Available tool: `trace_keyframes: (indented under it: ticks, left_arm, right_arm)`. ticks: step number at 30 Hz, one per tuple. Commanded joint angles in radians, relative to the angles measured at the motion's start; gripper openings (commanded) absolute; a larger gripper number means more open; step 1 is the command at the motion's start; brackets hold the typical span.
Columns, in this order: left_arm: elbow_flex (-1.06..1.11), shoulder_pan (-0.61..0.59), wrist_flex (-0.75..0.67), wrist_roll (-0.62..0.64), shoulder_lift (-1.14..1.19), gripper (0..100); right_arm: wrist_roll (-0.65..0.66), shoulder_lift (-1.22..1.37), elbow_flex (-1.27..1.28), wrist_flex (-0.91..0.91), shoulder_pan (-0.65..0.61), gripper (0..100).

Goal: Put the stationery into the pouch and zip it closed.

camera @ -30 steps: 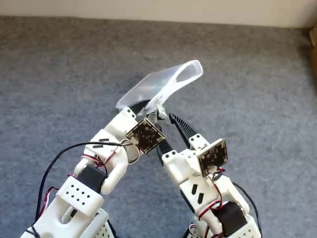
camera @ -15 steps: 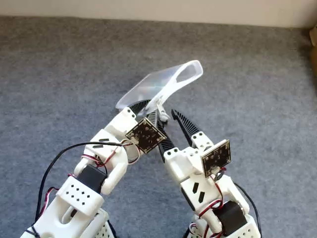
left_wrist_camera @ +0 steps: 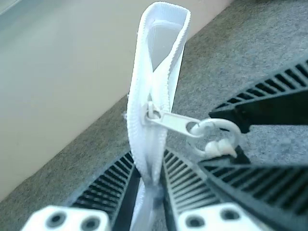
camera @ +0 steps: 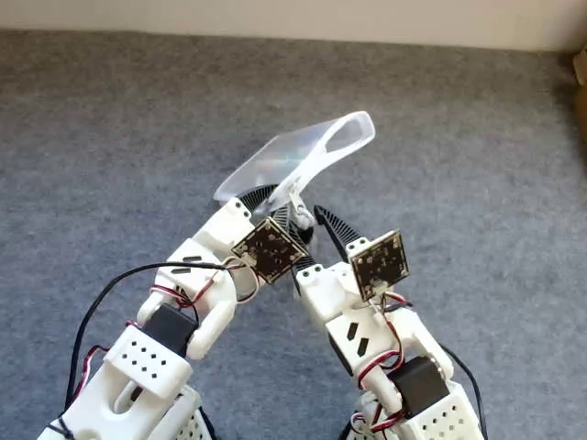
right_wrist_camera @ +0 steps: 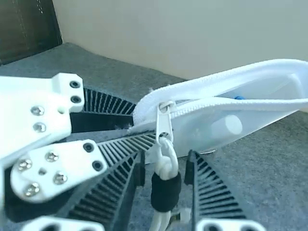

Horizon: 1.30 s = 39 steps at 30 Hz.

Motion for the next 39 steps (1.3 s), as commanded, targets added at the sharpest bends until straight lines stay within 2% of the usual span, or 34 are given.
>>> trace_keyframes:
  ticks: [1, 5, 9, 19, 26, 31, 39]
  left_arm:
    - [-0.005, -0.027, -0.020, -0.009, -0.002, 1]
    - [-0.004, -0.027, -0.021, -0.009, -0.002, 1]
    - [-0.004, -0.027, -0.023, -0.011, -0.002, 1]
    - [-0.002, -0.027, -0.023, -0.011, -0.002, 1]
    - [-0.002, -0.027, -0.023, -0.011, -0.002, 1]
    - [-0.002, -0.028, -0.023, -0.011, -0.002, 1]
    - [-0.002, -0.028, -0.023, -0.011, -0.002, 1]
  right_arm:
    - [0.003, 0.024, -0.062, -0.019, 0.015, 11.9]
    - [0.008, 0.024, -0.065, -0.019, 0.015, 4.9]
    - [0.009, 0.013, -0.065, -0.019, 0.028, 3.0]
    - [0.003, -0.012, -0.065, -0.022, 0.108, 2.9]
    - [-0.052, -0.012, -0.067, -0.019, 0.090, 3.9]
    - [-0.054, -0.012, -0.067, -0.019, 0.044, 11.1]
    - [-0.052, -0.008, -0.081, -0.025, 0.042, 11.1]
